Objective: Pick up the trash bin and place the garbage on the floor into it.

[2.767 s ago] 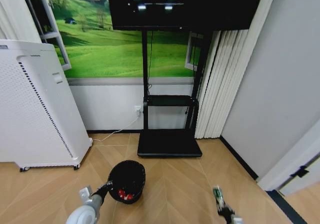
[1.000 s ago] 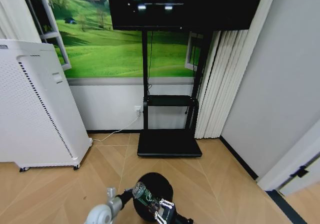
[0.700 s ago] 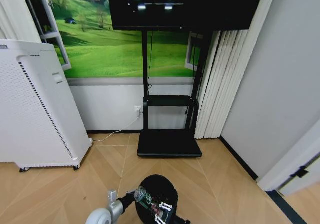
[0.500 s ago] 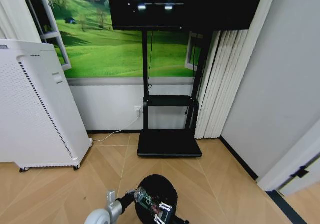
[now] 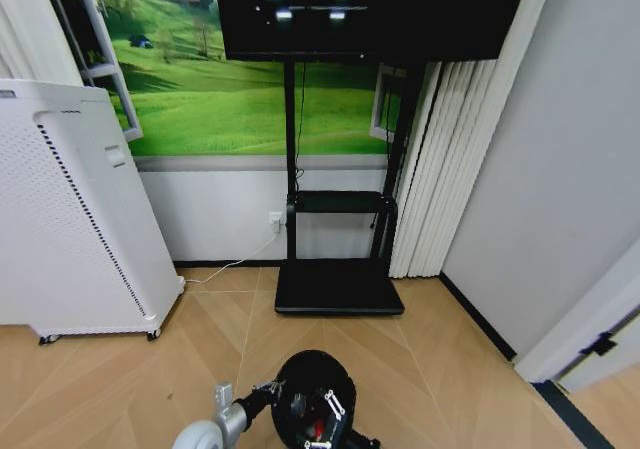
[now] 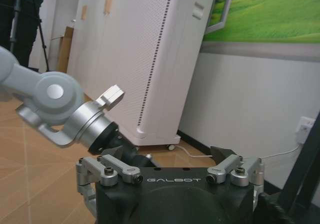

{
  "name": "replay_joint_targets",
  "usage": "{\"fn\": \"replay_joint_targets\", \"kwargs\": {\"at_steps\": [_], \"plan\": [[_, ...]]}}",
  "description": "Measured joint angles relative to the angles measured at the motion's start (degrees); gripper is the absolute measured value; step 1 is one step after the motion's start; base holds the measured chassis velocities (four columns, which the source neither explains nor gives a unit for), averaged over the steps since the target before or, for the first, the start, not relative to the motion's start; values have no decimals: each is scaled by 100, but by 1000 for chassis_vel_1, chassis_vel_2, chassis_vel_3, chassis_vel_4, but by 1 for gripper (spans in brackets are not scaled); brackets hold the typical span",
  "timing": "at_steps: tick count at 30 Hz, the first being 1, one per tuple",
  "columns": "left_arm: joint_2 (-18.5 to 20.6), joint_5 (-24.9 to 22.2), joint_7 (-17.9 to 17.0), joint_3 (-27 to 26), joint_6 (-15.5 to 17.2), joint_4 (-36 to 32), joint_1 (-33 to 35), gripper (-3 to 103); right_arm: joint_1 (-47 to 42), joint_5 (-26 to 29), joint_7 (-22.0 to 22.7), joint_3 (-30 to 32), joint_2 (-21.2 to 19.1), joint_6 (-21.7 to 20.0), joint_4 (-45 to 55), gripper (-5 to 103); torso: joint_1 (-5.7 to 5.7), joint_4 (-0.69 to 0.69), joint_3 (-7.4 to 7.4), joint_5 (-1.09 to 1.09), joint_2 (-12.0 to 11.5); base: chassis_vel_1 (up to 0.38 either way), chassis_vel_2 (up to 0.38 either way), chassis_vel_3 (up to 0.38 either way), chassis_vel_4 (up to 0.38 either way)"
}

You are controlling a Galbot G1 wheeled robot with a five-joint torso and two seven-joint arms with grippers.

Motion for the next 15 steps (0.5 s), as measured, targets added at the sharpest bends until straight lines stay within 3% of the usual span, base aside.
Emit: {"fn": "replay_joint_targets", "kwargs": {"at_steps": [5,8,10,11,14,15], "plan": [[-63,-160,-392,-310,-221,-39,15,4,-172,241,188,556,142,65,169,100,0,0,0,-2,0,0,0,0,0],[-89,-321,-660,-672,-357,-192,73,4,-239,565,541,965,381,7,182,100,0,0,0,0,0,0,0,0,0],[-89,-223,-936,-1069,-529,-377,192,4,-207,977,1261,1314,772,-339,83,100,0,0,0,-2,0,0,0,0,0],[-89,-223,-936,-1069,-529,-377,192,4,-207,977,1261,1314,772,-339,83,100,0,0,0,-2,0,0,0,0,0],[-141,-155,-1251,-1586,-648,-757,429,4,-115,1523,2355,1546,1073,-1048,-20,100,0,0,0,1,0,0,0,0,0],[-141,-155,-1251,-1586,-648,-757,429,4,-115,1523,2355,1546,1073,-1048,-20,100,0,0,0,1,0,0,0,0,0]]}}
